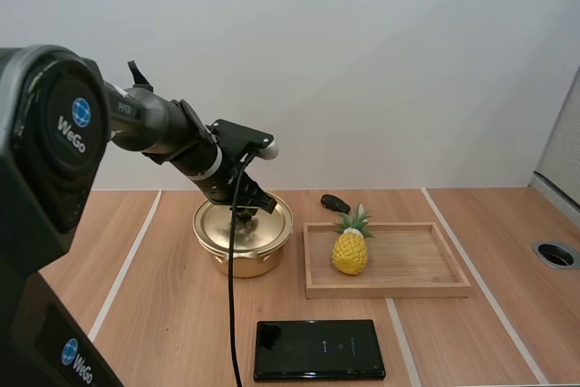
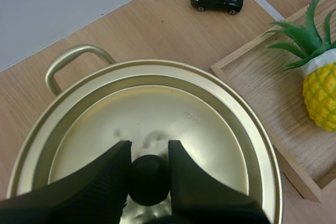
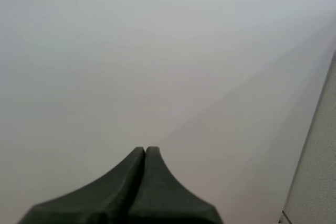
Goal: Open the pot, put the grape inside, and close it
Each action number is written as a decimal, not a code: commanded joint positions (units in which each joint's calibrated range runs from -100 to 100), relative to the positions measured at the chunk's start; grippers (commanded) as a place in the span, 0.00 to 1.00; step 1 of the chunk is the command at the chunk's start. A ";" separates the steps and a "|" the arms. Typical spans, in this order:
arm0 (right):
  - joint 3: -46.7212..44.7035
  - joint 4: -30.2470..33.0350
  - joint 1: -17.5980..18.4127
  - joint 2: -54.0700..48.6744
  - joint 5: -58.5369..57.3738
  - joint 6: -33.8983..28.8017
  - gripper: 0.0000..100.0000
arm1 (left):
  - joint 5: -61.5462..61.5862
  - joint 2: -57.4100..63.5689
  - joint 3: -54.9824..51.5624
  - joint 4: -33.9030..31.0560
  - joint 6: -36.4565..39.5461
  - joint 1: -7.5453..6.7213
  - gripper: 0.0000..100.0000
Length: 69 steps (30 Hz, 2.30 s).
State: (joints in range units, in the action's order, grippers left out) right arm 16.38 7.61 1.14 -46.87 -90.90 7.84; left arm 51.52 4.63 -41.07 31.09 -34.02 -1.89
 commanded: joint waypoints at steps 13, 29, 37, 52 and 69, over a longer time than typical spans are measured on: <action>0.76 0.83 -0.21 -0.77 -0.11 0.32 0.00 | 0.22 -1.60 -0.07 1.21 0.38 -0.27 0.00; 0.76 0.83 -0.21 -0.77 -0.11 0.32 0.00 | 1.53 -2.31 -0.07 0.97 2.41 -0.27 0.00; 0.76 0.83 -0.21 -0.77 -0.11 0.32 0.00 | 1.36 -3.38 -0.07 1.18 3.40 -0.27 0.00; 0.76 0.83 -0.21 -0.77 -0.11 0.32 0.00 | 1.52 -3.38 -0.07 -0.23 6.17 -0.27 0.21; 0.76 0.83 -0.21 -0.77 -0.21 0.32 0.00 | 1.71 -0.36 0.95 0.42 4.72 -0.27 1.00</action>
State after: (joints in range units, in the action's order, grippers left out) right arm 16.38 7.74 1.14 -46.87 -91.56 7.84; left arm 53.19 2.93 -40.89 31.26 -29.73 -2.05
